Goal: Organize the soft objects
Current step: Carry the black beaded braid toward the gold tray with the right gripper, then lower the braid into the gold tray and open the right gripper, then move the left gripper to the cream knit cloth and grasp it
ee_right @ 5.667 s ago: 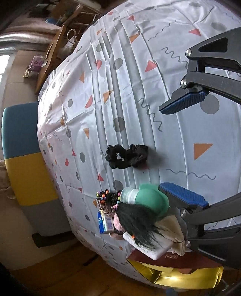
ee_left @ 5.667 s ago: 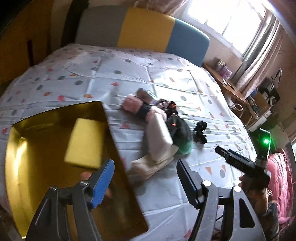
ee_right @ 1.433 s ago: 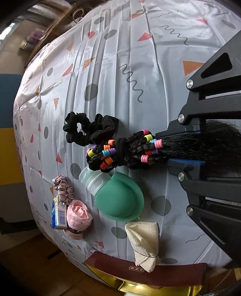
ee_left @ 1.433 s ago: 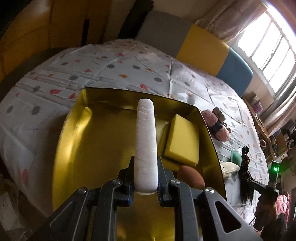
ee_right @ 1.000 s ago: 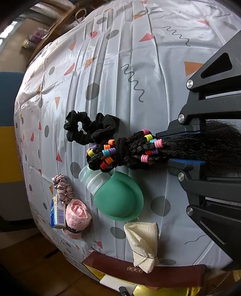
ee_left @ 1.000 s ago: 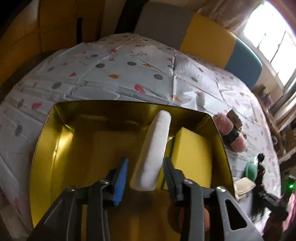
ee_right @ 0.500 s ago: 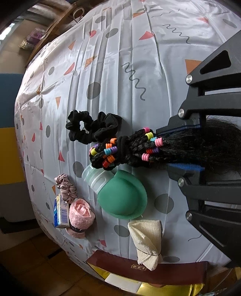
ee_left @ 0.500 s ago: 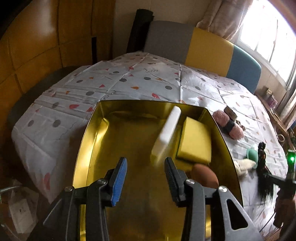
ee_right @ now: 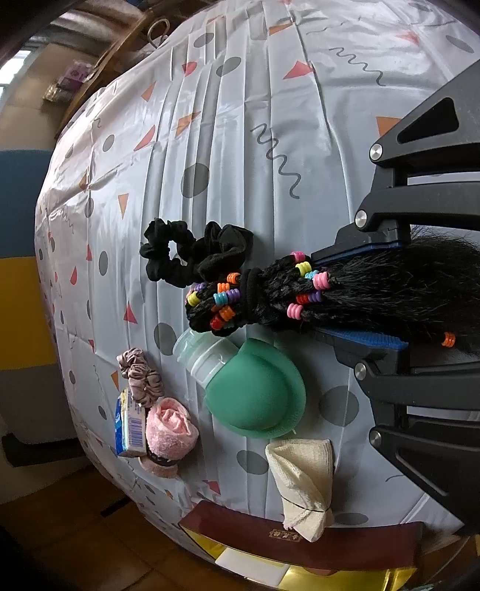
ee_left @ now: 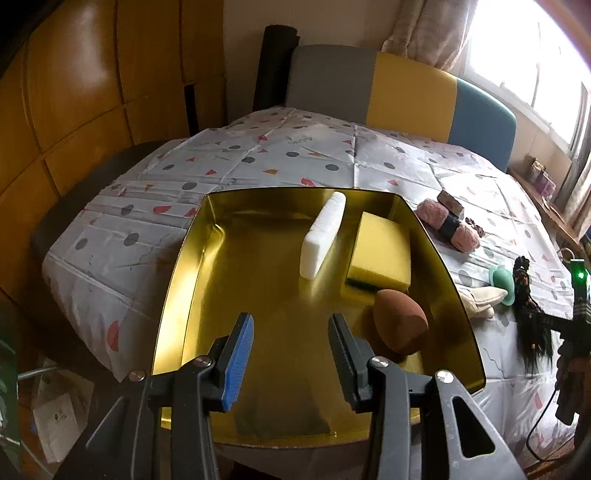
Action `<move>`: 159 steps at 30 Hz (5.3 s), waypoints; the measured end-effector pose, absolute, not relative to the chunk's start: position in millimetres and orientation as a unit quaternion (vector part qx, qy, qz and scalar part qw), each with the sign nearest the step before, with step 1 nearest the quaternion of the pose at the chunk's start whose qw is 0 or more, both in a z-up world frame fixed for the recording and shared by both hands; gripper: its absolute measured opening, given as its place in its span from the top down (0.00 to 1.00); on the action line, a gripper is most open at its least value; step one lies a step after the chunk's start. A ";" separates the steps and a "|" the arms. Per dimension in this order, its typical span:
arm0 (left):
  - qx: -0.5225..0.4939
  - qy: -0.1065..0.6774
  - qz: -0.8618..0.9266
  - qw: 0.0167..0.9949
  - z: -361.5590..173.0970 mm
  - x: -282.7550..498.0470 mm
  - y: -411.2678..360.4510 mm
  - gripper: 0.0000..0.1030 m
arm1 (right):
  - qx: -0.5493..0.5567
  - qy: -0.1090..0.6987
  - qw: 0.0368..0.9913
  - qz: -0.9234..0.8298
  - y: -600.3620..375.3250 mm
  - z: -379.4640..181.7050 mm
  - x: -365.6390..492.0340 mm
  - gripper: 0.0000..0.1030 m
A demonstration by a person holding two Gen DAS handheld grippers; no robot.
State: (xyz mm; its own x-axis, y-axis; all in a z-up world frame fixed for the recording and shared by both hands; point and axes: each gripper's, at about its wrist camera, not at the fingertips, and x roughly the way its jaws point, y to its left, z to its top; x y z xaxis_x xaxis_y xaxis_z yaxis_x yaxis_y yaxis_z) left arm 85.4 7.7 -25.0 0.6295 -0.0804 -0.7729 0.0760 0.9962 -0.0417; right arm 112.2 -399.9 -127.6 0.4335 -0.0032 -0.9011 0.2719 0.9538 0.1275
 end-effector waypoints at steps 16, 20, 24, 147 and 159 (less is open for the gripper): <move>0.005 0.416 -0.036 0.909 -14.8 65.6 12.8 0.59 | 0.090 0.533 0.836 -0.092 -396.2 -130.9 112.1 0.83; 0.004 0.414 -0.035 0.910 -12.5 61.8 16.6 0.59 | 0.070 0.536 0.836 -0.095 -390.1 -130.0 109.2 0.85; 0.001 0.413 -0.035 0.910 -11.0 59.9 19.9 0.59 | 0.059 0.540 0.834 -0.095 -384.9 -129.8 107.3 0.87; 0.136 0.384 -0.224 0.885 8.3 66.1 -116.6 0.59 | 0.193 0.447 0.858 -0.164 -436.2 -75.5 67.8 0.39; 0.290 0.448 -0.320 0.783 -54.5 97.0 -229.4 0.44 | 0.210 0.429 0.865 -0.155 -439.6 -70.0 67.1 0.33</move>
State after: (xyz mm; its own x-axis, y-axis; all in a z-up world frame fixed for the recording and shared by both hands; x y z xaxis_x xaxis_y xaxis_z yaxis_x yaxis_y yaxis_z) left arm 96.9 -229.4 -54.5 0.3942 -0.2405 -0.8870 0.7602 0.6277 0.1677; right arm 67.1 -439.6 -70.0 0.5840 -0.0873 -0.8071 0.4484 0.8635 0.2310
